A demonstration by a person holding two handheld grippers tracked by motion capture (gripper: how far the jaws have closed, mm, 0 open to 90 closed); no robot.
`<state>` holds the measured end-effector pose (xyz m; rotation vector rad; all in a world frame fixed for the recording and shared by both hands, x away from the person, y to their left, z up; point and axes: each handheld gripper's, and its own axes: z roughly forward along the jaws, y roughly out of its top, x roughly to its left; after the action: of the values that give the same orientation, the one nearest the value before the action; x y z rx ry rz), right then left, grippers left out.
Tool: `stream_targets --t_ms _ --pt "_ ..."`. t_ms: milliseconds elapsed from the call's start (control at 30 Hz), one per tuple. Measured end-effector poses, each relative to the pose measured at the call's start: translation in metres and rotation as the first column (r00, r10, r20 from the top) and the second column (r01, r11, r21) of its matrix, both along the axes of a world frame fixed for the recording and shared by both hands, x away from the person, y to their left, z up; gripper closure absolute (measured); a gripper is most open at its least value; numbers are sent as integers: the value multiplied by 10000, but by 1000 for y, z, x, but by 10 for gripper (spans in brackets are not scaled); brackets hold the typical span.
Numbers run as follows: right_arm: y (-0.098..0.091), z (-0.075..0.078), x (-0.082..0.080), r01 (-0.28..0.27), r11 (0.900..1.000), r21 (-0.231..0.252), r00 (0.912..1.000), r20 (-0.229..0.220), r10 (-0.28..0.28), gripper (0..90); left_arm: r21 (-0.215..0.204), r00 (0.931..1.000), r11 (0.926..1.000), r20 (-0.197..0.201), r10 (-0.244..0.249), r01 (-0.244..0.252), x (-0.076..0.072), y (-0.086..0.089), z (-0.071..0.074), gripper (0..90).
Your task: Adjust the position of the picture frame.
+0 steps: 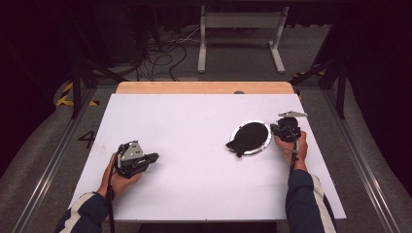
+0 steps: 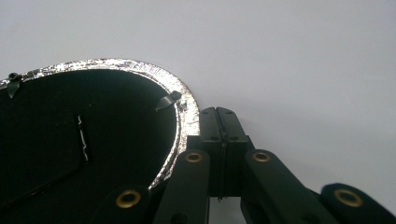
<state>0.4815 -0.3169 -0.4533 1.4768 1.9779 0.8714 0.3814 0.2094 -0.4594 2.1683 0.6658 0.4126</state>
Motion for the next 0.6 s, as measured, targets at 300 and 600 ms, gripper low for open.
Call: stream_targets --t_ms 300,600 --pt "5 3 6 -340 9981 -515 9993 -181 331 900 -297 9999 9994 81 -152 154 6 -5 4 848" --pt "21 2 8 -939 9938 -591 9955 -156 932 900 -125 9993 9992 -30 -371 371 12 -21 2 845"
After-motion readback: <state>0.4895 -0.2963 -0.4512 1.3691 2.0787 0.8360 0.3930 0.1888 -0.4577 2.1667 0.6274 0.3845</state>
